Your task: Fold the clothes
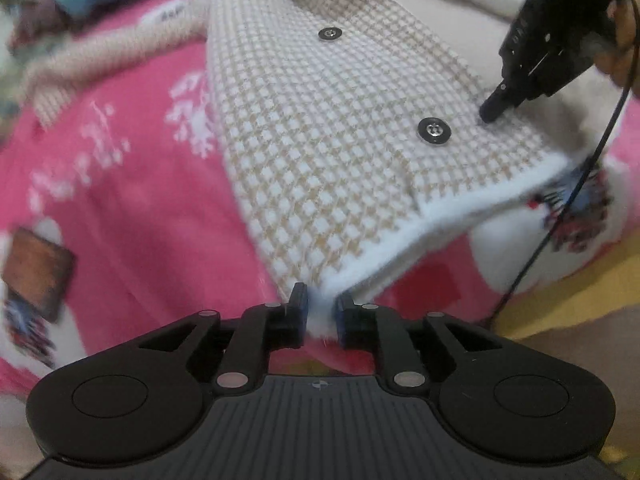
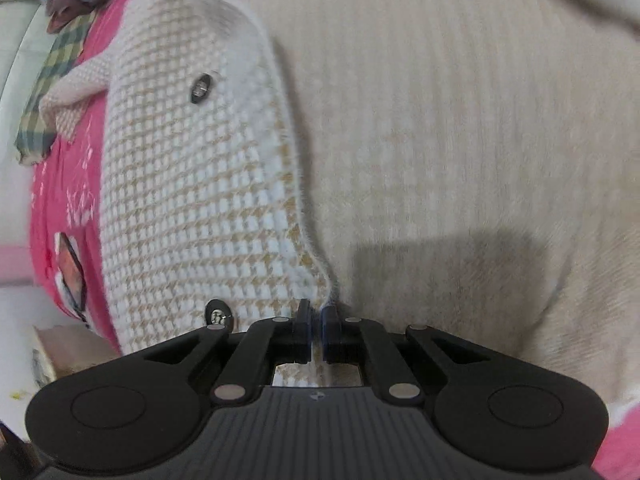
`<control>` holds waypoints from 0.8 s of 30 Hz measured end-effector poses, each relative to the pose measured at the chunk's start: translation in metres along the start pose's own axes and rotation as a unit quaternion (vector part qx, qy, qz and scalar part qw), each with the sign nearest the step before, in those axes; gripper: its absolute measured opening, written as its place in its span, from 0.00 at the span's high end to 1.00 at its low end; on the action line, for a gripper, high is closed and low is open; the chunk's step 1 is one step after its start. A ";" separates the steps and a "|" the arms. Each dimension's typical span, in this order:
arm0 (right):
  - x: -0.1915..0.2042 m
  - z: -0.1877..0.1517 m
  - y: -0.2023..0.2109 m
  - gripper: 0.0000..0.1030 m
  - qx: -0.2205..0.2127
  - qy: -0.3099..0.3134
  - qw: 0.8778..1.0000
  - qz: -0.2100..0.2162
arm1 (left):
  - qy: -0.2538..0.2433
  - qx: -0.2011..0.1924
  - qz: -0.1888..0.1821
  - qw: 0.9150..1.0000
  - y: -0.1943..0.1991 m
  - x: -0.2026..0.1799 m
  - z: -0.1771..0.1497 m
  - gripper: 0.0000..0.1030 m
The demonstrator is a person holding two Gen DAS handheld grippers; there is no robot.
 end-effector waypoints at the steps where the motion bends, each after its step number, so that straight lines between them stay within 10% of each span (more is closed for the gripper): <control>1: 0.004 0.001 0.006 0.96 -0.006 0.008 1.000 -0.005 | 0.019 0.003 -0.015 1.000 0.001 0.007 -0.001 0.74; 8: -0.010 0.013 0.040 0.96 -0.059 0.019 0.995 -0.082 | 0.139 0.020 -0.108 0.984 -0.002 0.045 -0.001 0.65; 16: -0.008 0.012 0.027 0.96 -0.053 -0.023 0.996 -0.070 | 0.215 0.021 -0.171 0.961 -0.043 0.041 0.031 0.53; 24: -0.009 0.007 0.028 0.96 -0.049 -0.015 0.996 -0.076 | 0.165 0.070 -0.116 0.977 -0.082 0.012 0.029 0.54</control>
Point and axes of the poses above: each gripper's, at about its wrist camera, not at the fingertips, and y roughly against the way its jaws point, x to its left, z to its top, the point moved 5 cm from there along -y, roughly the way its jaws point, and after that the axes turned 7 degrees about -x, right-handed, at the moved point
